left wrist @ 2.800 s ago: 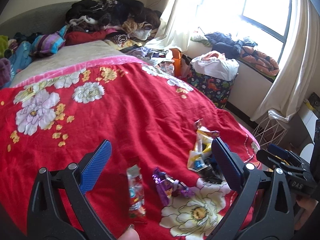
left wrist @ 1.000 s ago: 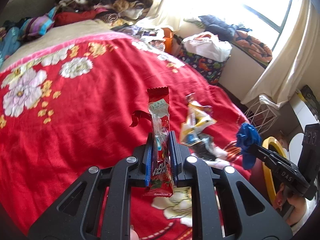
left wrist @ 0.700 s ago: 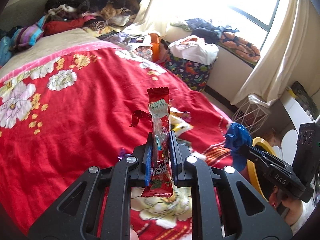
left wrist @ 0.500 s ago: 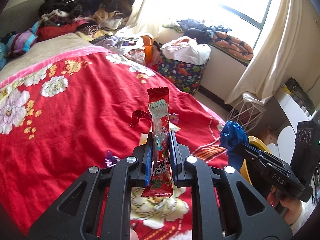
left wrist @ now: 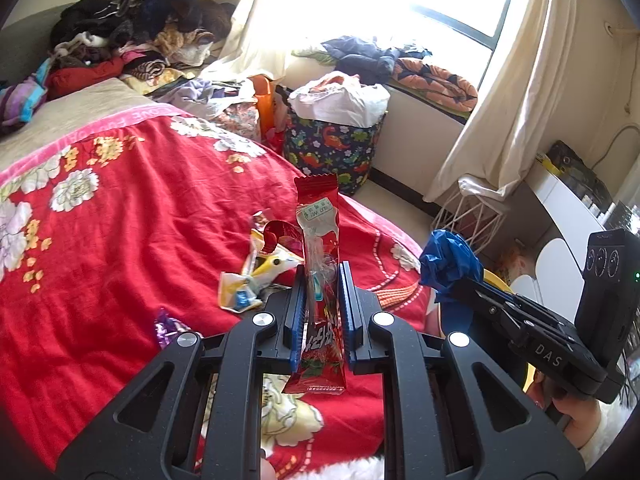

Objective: Collect trash
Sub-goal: 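Carry the blue glove and red candy wrapper in both tools over the bin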

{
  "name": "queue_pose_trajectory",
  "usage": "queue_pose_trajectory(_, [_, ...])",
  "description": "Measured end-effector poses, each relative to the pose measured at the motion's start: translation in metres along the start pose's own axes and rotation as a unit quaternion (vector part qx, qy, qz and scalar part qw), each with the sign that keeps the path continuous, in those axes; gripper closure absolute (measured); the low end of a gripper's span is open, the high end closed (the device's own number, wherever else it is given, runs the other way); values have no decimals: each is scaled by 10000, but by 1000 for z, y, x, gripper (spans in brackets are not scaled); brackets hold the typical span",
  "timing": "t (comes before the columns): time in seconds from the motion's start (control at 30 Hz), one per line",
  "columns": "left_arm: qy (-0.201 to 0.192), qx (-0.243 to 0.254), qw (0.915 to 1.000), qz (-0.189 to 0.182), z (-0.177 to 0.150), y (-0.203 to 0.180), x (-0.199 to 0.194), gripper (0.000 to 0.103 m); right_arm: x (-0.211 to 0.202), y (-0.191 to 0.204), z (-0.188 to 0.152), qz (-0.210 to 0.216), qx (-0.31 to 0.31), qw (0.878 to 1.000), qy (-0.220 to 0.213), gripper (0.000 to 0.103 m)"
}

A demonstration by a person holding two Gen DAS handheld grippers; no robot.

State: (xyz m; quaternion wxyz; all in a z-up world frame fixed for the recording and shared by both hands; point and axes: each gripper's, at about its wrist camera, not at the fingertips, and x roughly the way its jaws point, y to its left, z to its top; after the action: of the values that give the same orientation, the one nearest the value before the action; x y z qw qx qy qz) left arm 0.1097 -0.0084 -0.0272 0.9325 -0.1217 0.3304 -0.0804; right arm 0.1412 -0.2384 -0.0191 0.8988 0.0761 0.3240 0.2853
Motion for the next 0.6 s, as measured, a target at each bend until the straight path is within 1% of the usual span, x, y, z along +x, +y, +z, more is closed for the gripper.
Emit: queue_pose_trajectory(0.6, [0, 297, 9990, -325, 1, -41, 8, 93, -29, -19, -1, -247, 153, 9993, -252, 84])
